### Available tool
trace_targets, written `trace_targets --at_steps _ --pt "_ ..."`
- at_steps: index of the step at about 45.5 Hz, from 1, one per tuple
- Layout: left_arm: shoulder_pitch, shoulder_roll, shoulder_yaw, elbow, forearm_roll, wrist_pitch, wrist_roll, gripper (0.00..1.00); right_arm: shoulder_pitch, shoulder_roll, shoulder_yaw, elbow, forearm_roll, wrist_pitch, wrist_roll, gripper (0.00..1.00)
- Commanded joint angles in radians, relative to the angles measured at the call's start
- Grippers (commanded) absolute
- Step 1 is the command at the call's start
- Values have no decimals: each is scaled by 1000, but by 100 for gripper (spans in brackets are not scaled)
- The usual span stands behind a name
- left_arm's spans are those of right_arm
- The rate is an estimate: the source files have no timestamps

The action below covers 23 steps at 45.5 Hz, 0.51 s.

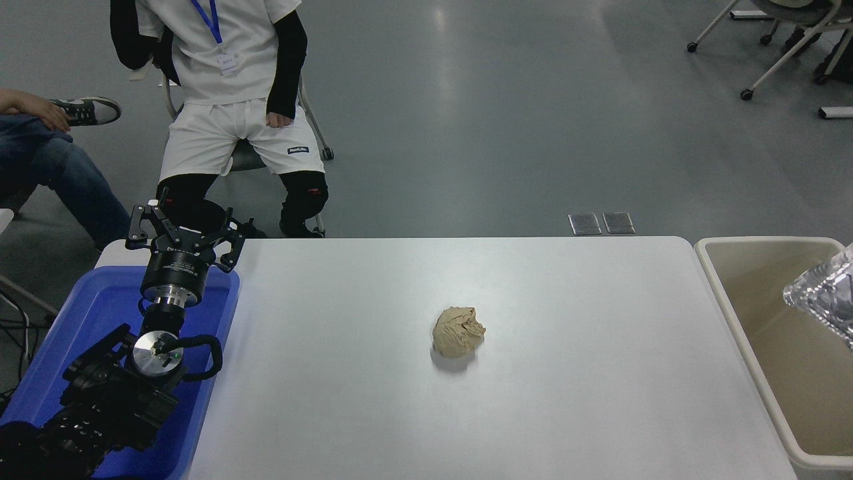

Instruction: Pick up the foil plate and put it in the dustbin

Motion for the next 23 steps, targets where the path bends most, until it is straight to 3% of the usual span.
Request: trace_targets --at_steps 1,23 --pt "0 0 0 0 -1 0 0 99 -53 53 65 -14 13 -117 0 0" --pt "0 0 0 0 -1 0 0 99 -62 63 79 -12 14 -155 0 0"
